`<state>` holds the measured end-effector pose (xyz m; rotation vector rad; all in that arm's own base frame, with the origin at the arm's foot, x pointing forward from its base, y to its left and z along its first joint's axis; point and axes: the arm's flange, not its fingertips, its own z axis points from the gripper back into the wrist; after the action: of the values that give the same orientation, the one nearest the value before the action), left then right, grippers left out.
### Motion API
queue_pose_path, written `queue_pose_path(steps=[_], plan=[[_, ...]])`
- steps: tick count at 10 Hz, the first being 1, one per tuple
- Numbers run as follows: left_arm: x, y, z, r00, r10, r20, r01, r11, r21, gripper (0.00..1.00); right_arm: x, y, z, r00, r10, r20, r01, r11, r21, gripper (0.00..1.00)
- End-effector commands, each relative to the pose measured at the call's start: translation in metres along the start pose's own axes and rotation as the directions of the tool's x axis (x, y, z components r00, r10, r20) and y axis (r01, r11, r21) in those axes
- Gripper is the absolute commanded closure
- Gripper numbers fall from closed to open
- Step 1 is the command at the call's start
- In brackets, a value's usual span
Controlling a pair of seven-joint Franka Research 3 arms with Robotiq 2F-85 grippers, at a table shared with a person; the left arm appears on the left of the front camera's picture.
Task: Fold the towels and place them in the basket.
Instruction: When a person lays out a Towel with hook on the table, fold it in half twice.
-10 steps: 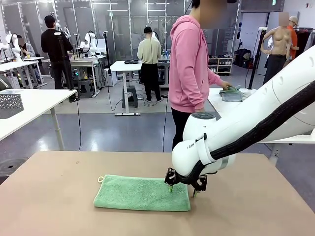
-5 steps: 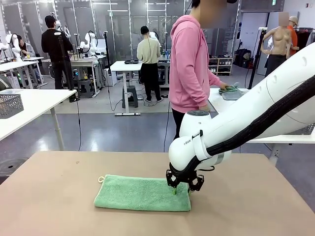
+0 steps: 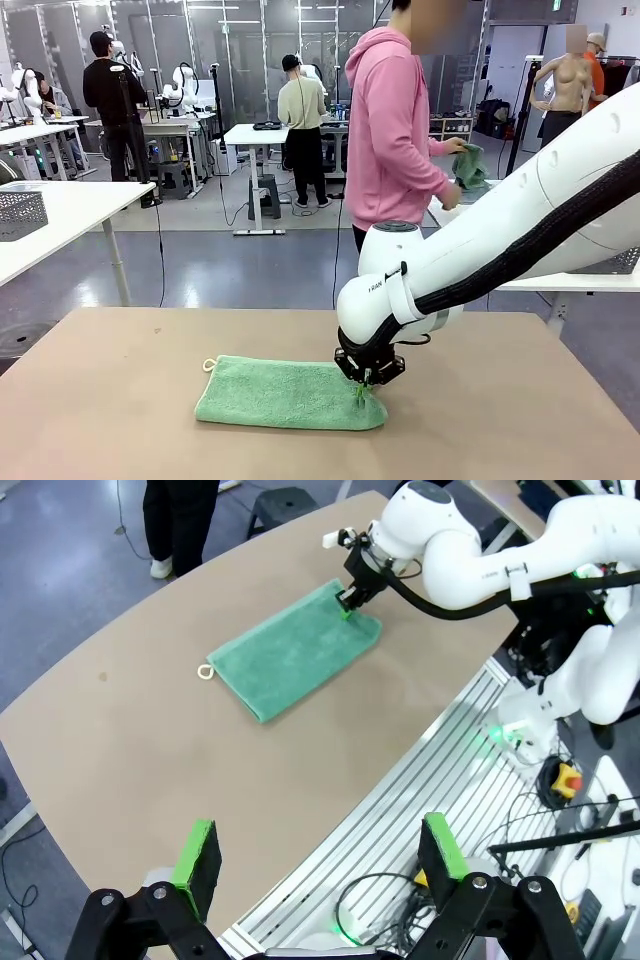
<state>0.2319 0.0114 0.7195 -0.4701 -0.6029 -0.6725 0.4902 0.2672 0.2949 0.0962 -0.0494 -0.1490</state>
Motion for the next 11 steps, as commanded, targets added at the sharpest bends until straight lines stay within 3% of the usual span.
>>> queue_pose_path(steps=[1,4,7,11], plan=[[0.001,-0.002,-0.001,1.0,-0.023,0.002,0.023,1.0,-0.014,0.0,-0.004,0.001,-0.012,1.0,-0.03,-0.001,0.03,0.998,-0.058,1.0],[0.001,-0.002,-0.001,1.0,-0.023,0.002,0.023,1.0,-0.014,0.0,-0.011,-0.006,0.003,1.0,-0.013,0.011,0.013,0.998,-0.058,1.0],[0.001,-0.002,-0.001,1.0,-0.023,0.002,0.023,1.0,-0.014,0.0,-0.018,-0.038,0.036,0.995,0.09,0.035,-0.075,0.949,-0.305,1.0],[0.001,-0.002,-0.001,1.0,-0.023,0.002,0.023,1.0,-0.014,0.0,-0.039,-0.034,0.096,0.975,0.194,0.105,-0.145,0.922,-0.359,1.0]])
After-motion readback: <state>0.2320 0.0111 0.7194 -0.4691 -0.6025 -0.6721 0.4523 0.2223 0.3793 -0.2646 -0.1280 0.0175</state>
